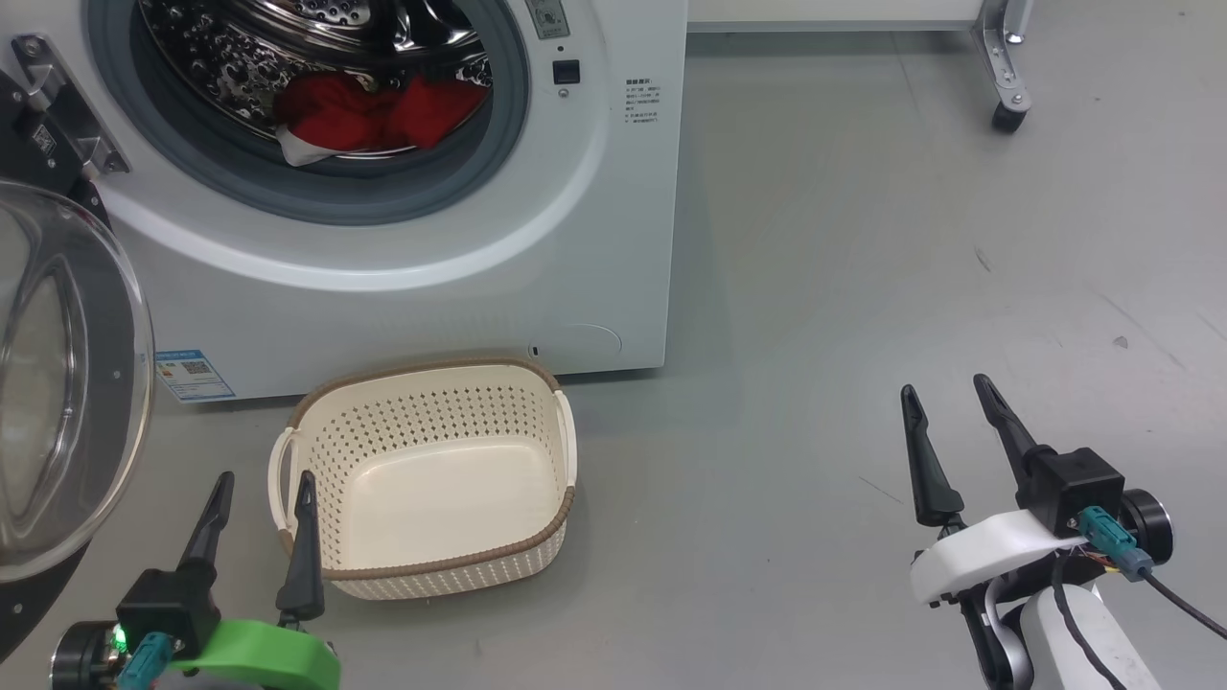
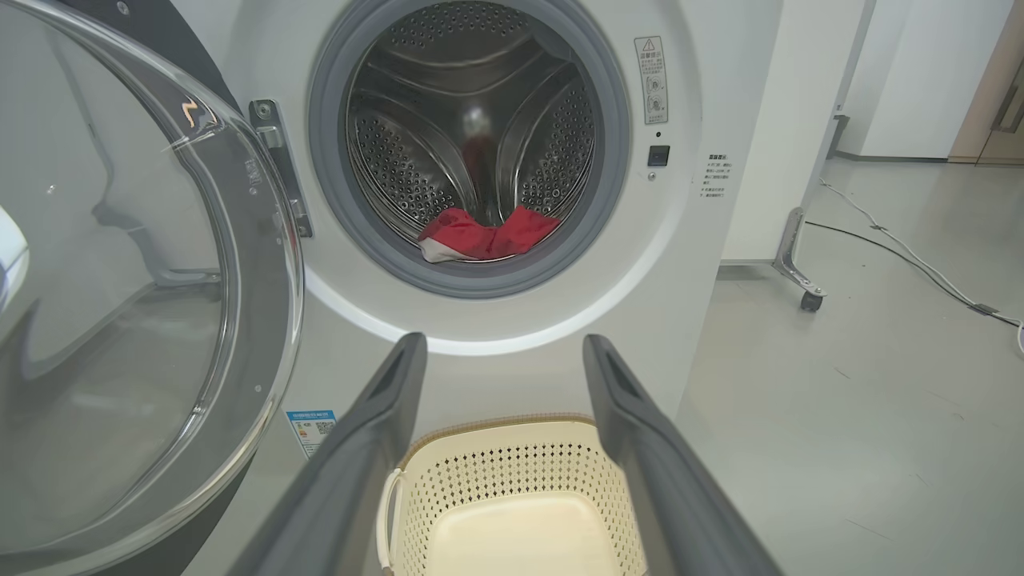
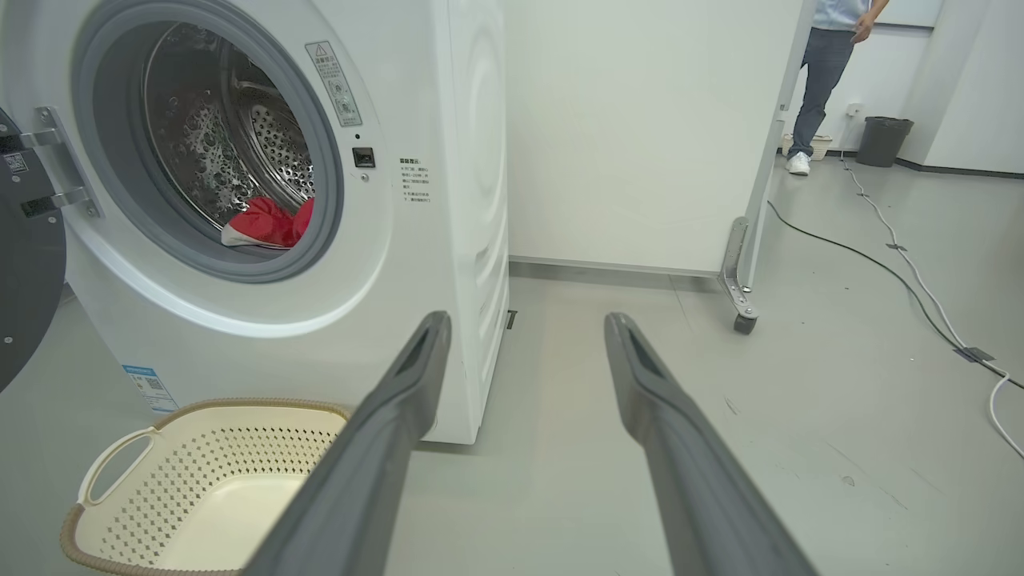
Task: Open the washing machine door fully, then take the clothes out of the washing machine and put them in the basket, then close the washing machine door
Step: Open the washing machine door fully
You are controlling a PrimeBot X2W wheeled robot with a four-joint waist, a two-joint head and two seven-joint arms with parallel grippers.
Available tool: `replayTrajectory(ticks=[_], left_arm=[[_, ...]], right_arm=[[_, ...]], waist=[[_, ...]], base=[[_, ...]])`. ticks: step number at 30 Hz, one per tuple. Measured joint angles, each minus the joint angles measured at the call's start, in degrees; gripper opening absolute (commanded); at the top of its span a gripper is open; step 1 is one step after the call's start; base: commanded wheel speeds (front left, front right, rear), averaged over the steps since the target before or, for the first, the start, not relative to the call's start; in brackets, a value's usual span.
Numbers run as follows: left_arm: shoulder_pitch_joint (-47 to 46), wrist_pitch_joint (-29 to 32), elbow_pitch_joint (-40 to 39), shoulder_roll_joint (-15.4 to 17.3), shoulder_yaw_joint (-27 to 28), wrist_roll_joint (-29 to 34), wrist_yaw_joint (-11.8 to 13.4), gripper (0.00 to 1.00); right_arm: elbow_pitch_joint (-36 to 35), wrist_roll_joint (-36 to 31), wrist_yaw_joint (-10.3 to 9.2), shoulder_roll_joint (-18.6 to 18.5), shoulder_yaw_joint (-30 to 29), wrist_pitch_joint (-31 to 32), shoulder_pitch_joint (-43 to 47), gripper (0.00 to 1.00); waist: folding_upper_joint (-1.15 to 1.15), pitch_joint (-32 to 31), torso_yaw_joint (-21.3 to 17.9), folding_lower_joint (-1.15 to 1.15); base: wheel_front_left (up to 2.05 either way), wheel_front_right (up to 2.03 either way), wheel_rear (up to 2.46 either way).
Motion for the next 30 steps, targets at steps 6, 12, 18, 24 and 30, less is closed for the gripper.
replayTrajectory(ticks=[6, 12, 18, 24, 30], left_arm=[[0.1, 0.0, -0.7, 0.0, 0.0, 0.0, 0.4, 1.00], [0.6, 0.0, -1.2, 0.0, -0.2, -0.1, 0.6, 1.00], [0.6, 0.0, -1.5, 0.0, -0.6, -0.7, 0.6, 1.00], [0.9, 0.0, -1.6, 0.0, -1.0, -1.0, 0.8, 1.00], [1.6, 0.0, -1.6, 0.0, -1.0, -1.1, 0.8, 1.00]], right_arm=[[-0.6, -0.1, 0.00, 0.0, -0.1, 0.0, 0.9, 1.00], [-0.9, -0.1, 0.00, 0.1, -0.4, 0.0, 1.0, 1.00], [-1.0, -0.1, 0.00, 0.1, -0.6, 0.0, 1.6, 1.00], [-1.0, -0.1, 0.01, 0.2, -0.6, 0.0, 2.0, 1.00], [-1.1, -0.6, 0.02, 0.4, -0.6, 0.0, 2.1, 1.00]], waist=[[0.00, 0.0, 0.3, 0.00], [0.00, 0.0, 0.7, 0.00], [0.00, 0.1, 1.1, 0.00], [0.00, 0.0, 1.5, 0.00], [0.00, 0.0, 1.9, 0.00]], base=[[0.00, 0.00, 0.00], [0.00, 0.00, 0.00], [0.00, 0.00, 0.00], [0.00, 0.00, 0.00], [0.19, -0.19, 0.00]])
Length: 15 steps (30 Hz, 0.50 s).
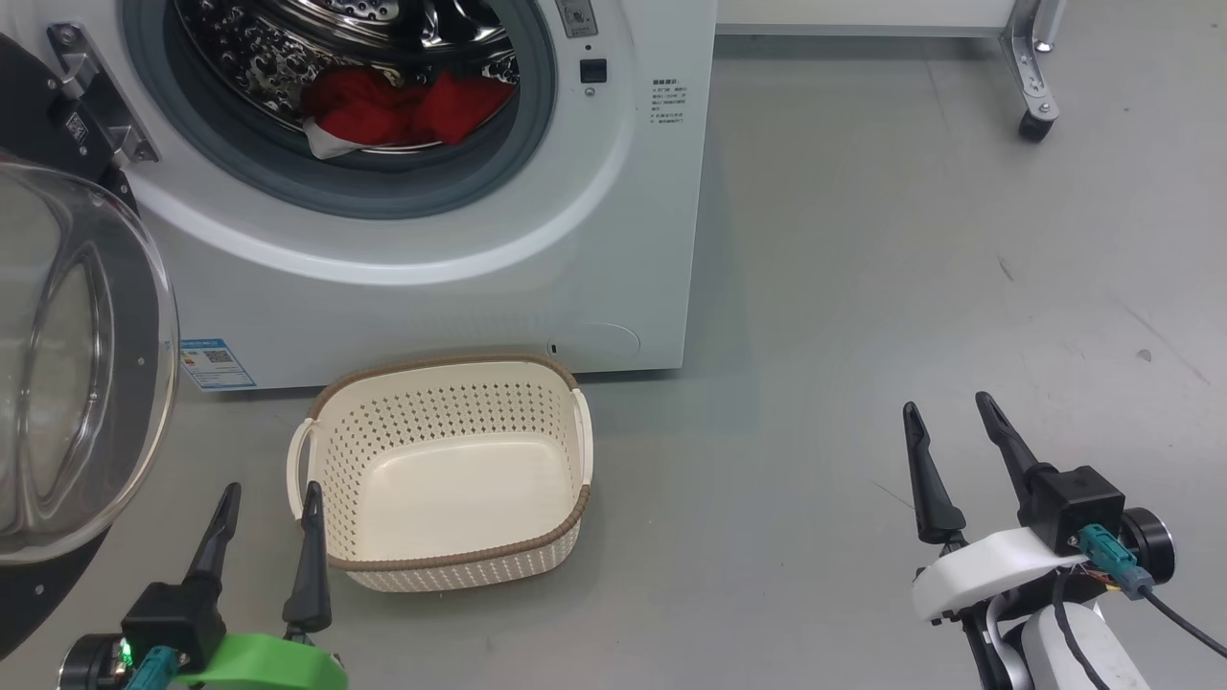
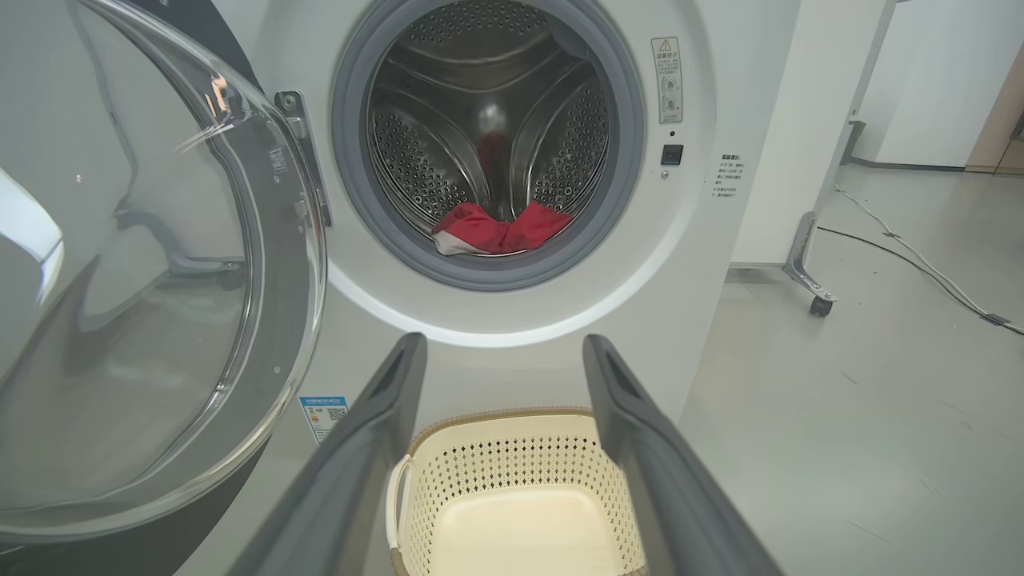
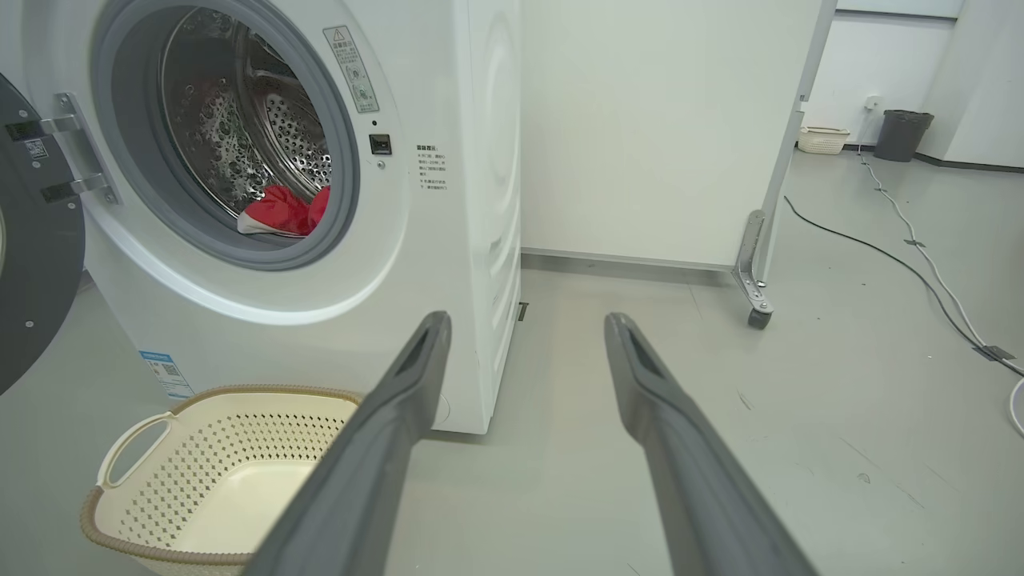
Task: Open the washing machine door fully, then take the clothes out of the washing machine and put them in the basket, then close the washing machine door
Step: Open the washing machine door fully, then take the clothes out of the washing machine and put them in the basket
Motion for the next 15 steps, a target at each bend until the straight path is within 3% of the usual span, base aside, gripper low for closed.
replayTrajectory(ticks=[15], left_arm=[[0.1, 0.0, 0.2, 0.0, 0.4, -0.6, 0.5, 1.00]], right_arm=[[0.0, 0.0, 0.05, 0.0, -0.2, 0.0, 0.1, 1.00]], waist=[[0.00, 1.0, 0.6, 0.00]], base=[[0.61, -0.61, 0.00]])
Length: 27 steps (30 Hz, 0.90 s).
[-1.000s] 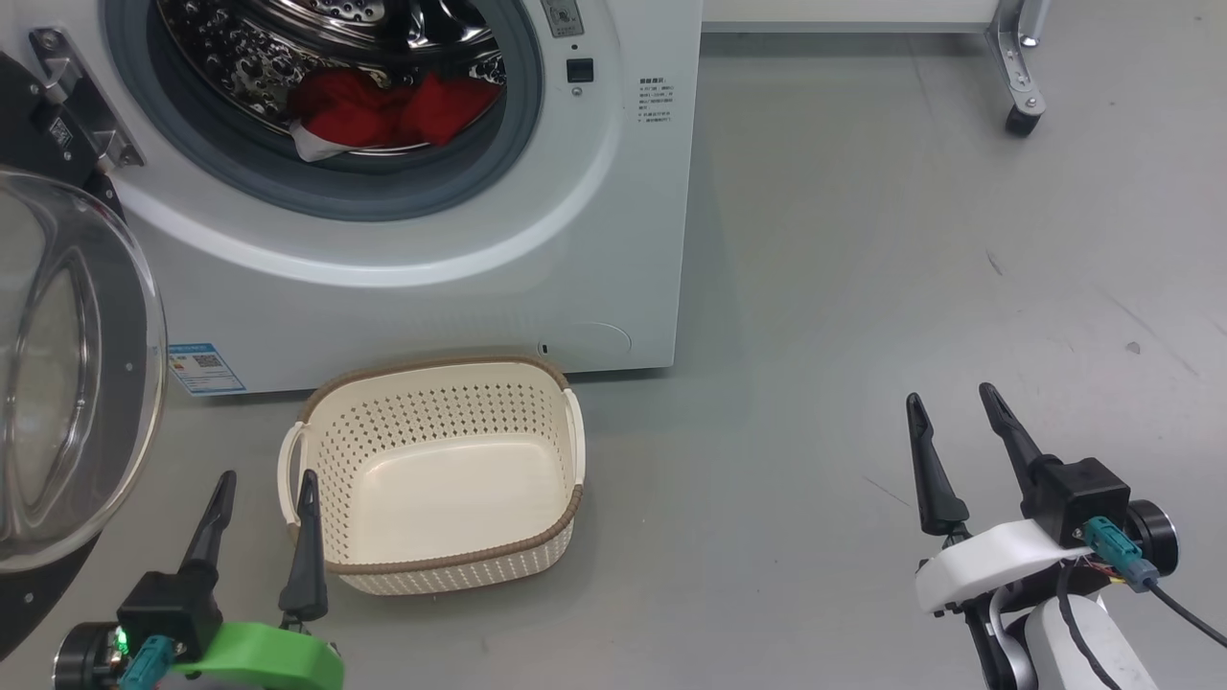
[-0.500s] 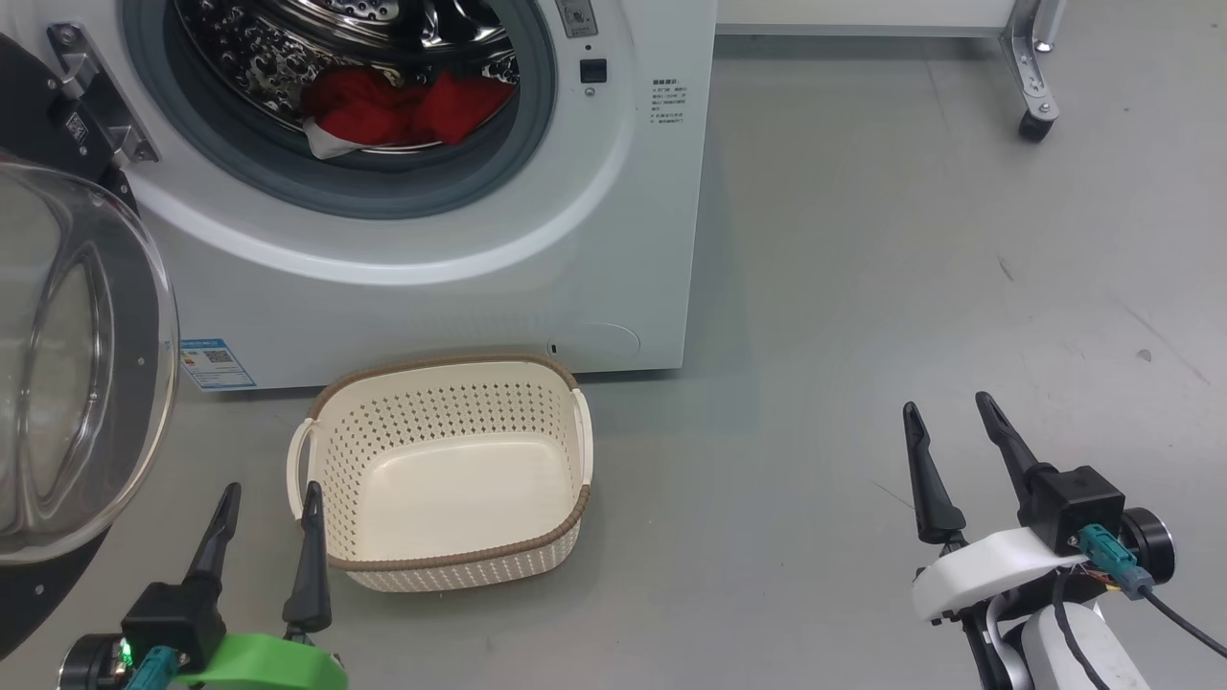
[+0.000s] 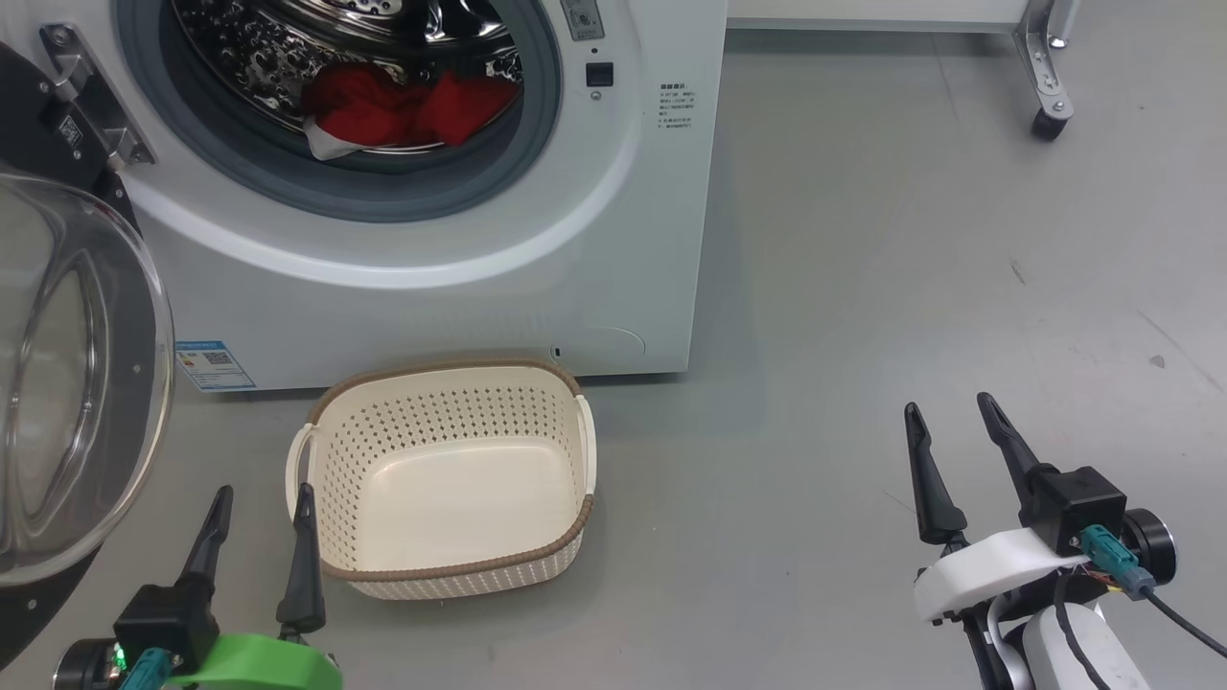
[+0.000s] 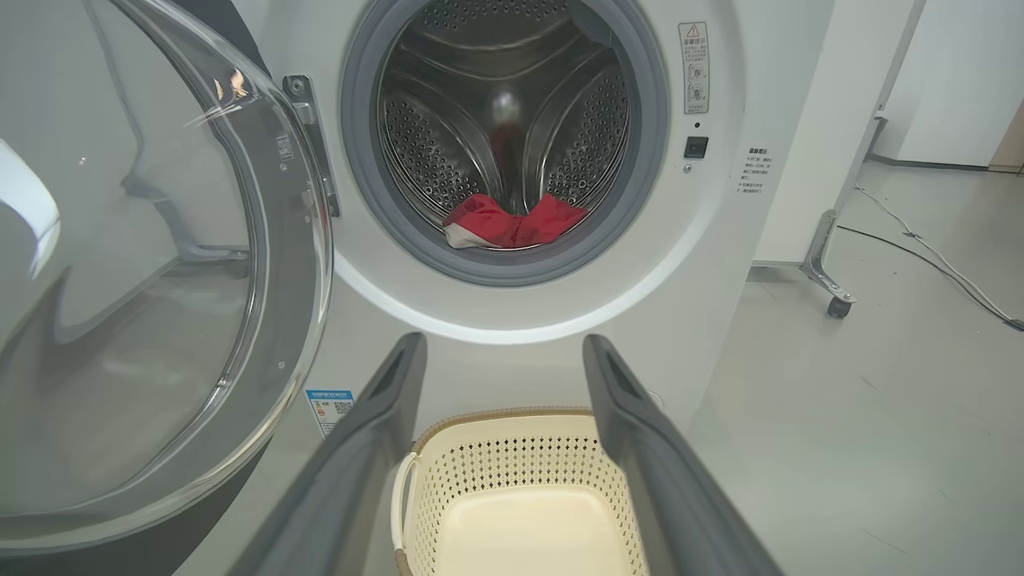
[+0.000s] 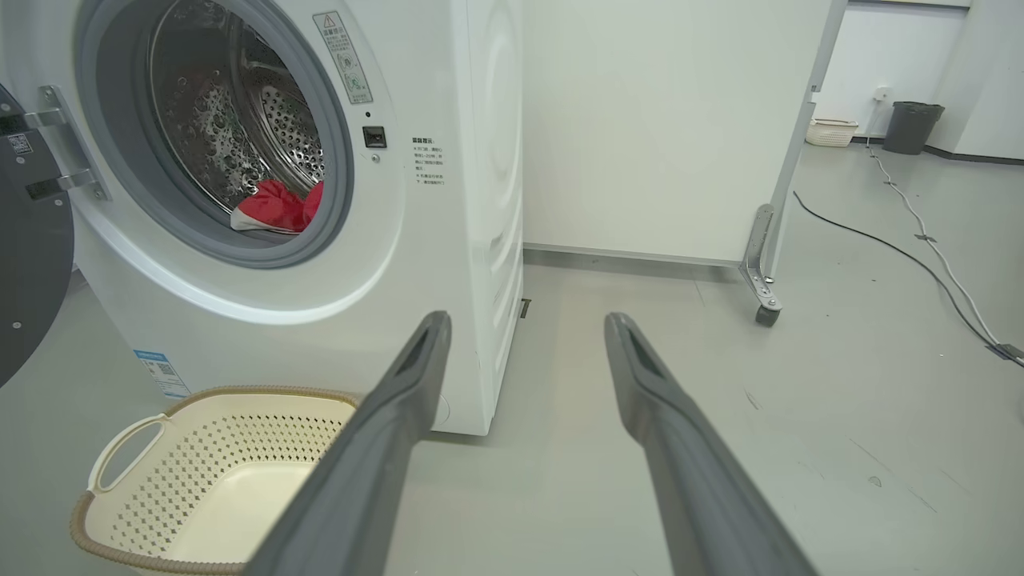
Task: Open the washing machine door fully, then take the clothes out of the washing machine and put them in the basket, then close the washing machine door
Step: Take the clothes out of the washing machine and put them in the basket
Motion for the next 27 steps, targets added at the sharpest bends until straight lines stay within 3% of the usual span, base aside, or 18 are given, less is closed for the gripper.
replayTrajectory(ticks=[27], left_arm=[[-0.1, 0.0, -1.4, 0.0, 0.5, 0.2, 1.2, 1.00]], right_arm=[[-0.2, 0.0, 0.02, 0.1, -0.2, 0.0, 0.0, 1.00]], waist=[[0.00, 1.8, 0.9, 0.00]], base=[[1.05, -1.05, 0.00]])
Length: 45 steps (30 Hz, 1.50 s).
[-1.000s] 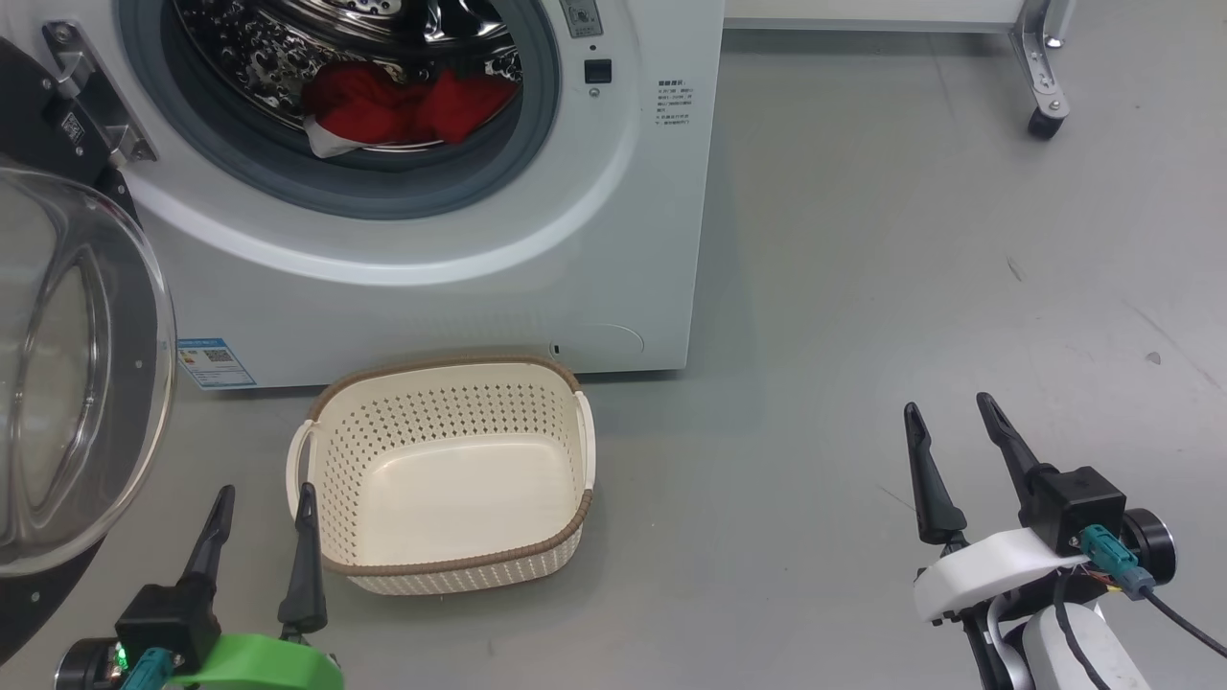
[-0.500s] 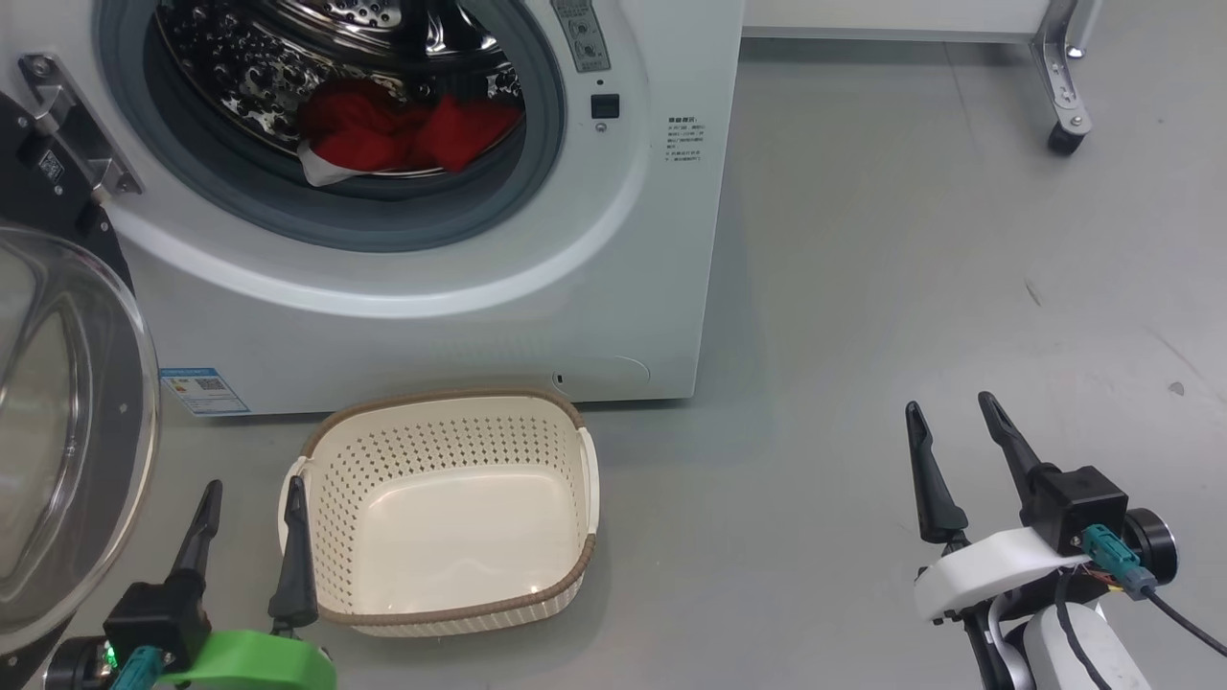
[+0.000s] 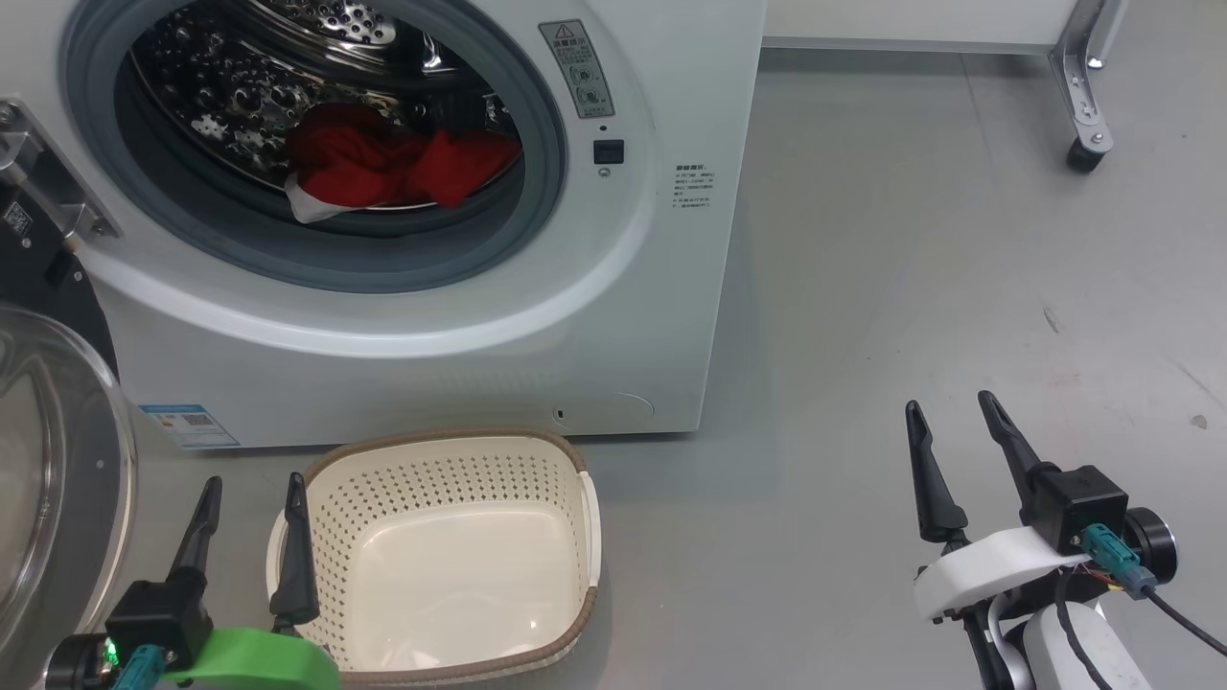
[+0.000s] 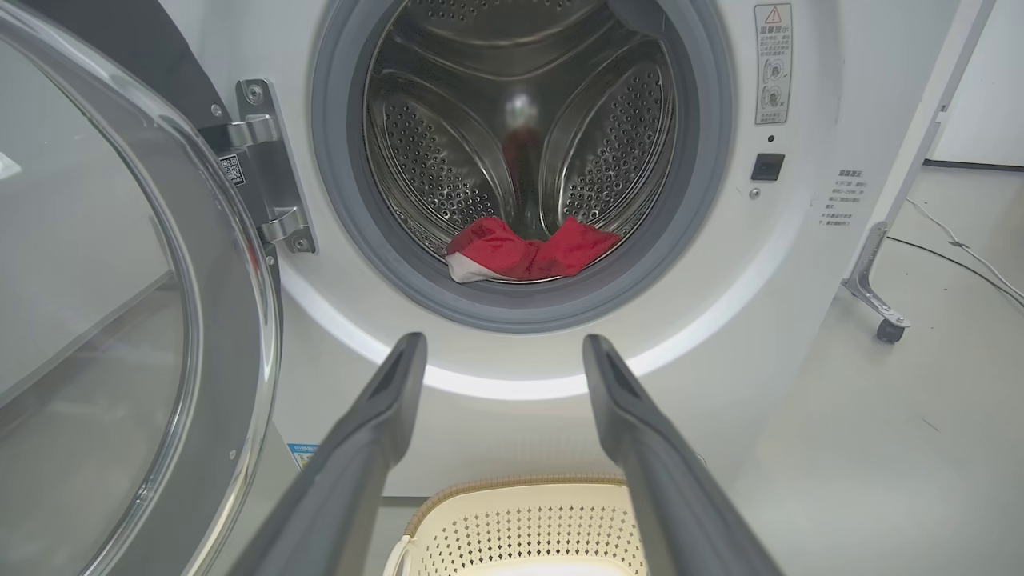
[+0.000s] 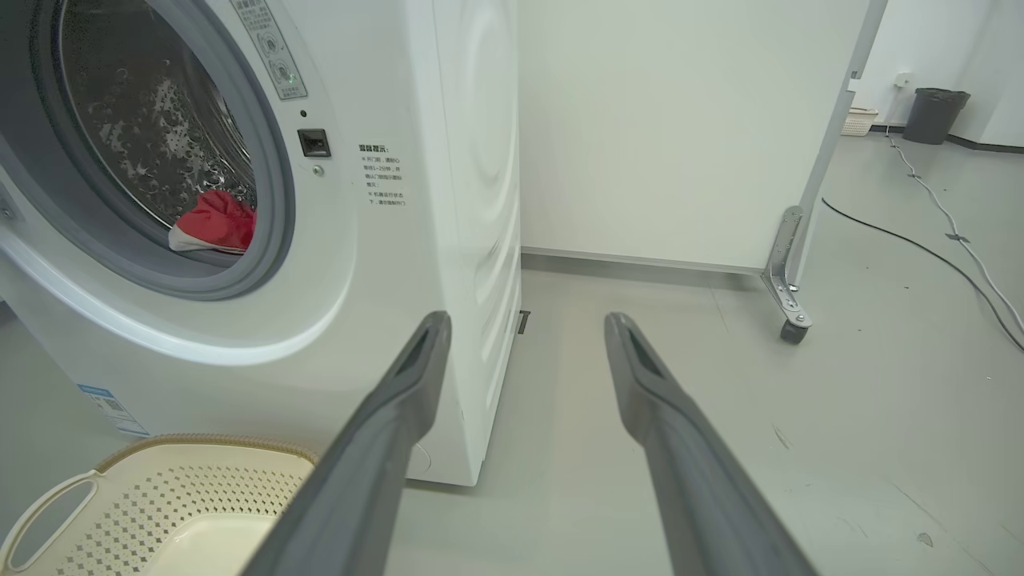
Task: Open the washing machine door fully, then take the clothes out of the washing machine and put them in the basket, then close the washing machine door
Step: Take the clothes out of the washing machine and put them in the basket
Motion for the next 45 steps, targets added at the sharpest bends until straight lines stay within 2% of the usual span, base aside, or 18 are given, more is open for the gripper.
replayTrajectory(ticks=[16, 31, 45], left_arm=[[0.0, 0.0, 0.7, 0.0, -1.1, -1.7, -0.1, 1.00], [0.1, 0.0, 2.7, 0.0, -2.3, -2.2, -1.5, 1.00], [-0.6, 0.0, 4.6, 0.0, -6.2, -3.8, -2.5, 1.00]], right_arm=[[0.1, 0.0, 0.10, 0.1, 0.0, 0.0, -0.1, 1.00], [0.5, 0.0, 0.42, 0.1, 0.0, 0.0, -0.1, 1.00], [0.5, -0.1, 0.42, 0.1, 0.5, 0.0, -0.2, 1.00]], waist=[[0.00, -0.1, 0.0, 0.00], [0.00, 0.0, -0.3, 0.00], [0.00, 5.4, -0.6, 0.00]], base=[[0.38, -0.38, 0.00], [0.01, -0.01, 0.00], [0.00, 0.00, 0.00]])
